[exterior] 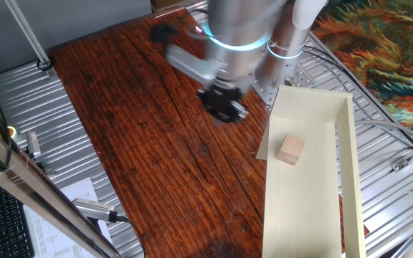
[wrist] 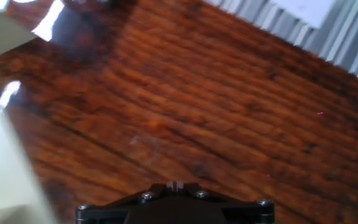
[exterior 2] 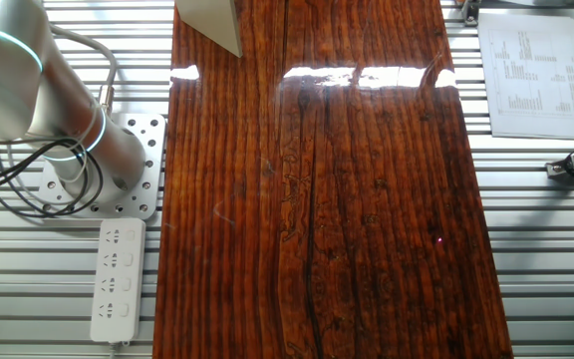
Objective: Put the object on the shelf
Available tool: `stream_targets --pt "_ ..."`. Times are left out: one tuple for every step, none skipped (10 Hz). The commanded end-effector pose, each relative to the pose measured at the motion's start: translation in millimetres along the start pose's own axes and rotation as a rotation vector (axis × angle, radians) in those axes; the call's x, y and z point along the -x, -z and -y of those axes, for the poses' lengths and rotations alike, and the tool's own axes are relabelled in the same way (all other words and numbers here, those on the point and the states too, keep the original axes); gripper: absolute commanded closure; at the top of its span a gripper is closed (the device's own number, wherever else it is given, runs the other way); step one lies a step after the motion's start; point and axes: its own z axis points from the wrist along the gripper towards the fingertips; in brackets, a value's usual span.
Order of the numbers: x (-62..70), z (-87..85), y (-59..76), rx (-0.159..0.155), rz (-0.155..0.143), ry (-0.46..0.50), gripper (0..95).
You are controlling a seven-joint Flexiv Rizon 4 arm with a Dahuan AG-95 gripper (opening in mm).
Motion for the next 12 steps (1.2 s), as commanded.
stream_targets --pt "5.7 45.6 -10.1 0.018 -0.009 0.1 95.0" --pt "6.3 60.5 -15.9 0.02 -0.004 0.114 95.0" --pt "6.8 68.2 -19.0 0.02 0.002 0.109 95.0" --pt "6.8 68.2 -19.0 0.031 0.003 0.088 95.0" --pt "6.8 68.2 -19.0 0.055 0.032 0.08 95.0" --pt "6.8 68.2 -19.0 0.072 0.032 0.002 95.0" --pt "6.8 68.2 -19.0 0.067 0.045 -0.047 95.0" --pt "6.8 68.2 -19.0 0.059 0.057 -0.055 95.0" --pt "6.8 68.2 -19.0 0.042 0.05 -0.076 95.0" --pt "6.8 68.2 -19.0 0.009 0.04 -0.076 95.0" --pt "6.8 68.2 -19.0 -0.007 0.033 -0.084 95.0" --pt "1.4 79.5 -29.3 -0.02 0.024 -0.07 95.0"
